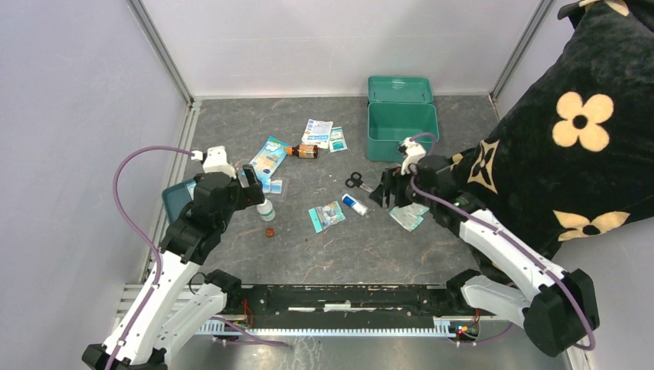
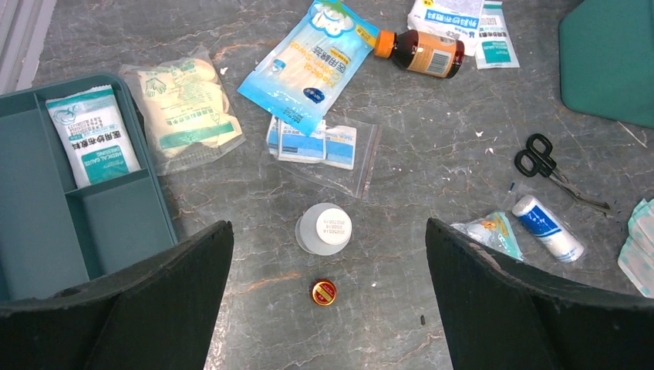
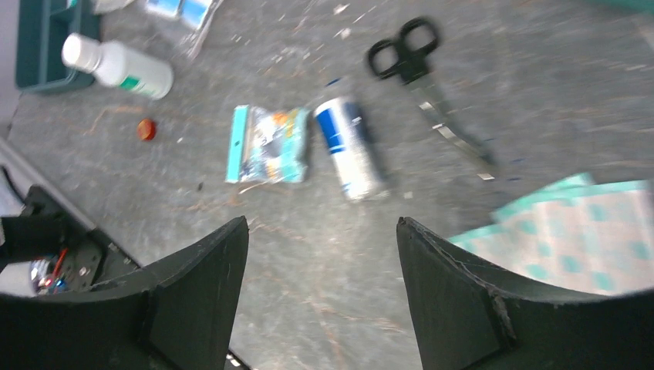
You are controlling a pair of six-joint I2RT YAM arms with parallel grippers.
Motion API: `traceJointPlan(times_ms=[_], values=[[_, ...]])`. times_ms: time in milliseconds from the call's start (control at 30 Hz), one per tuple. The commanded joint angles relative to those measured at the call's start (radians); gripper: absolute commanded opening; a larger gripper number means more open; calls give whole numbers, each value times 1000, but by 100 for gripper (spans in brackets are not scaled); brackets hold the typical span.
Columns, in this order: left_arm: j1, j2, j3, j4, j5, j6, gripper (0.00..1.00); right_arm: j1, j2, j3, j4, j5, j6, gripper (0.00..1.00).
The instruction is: Organize the medicine kit
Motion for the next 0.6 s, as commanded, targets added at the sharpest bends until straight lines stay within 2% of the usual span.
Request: traceJointPlan(times_ms=[0,200,567], values=[[-1,42,38,28,52,53,100,128,47,-40,178,115,166,76],[-1,97,27,54,134,61,100,254,176,-32,286,194,230,75],[-1,92,17,68,157,64,100,278,409,67,304,268,224,70]])
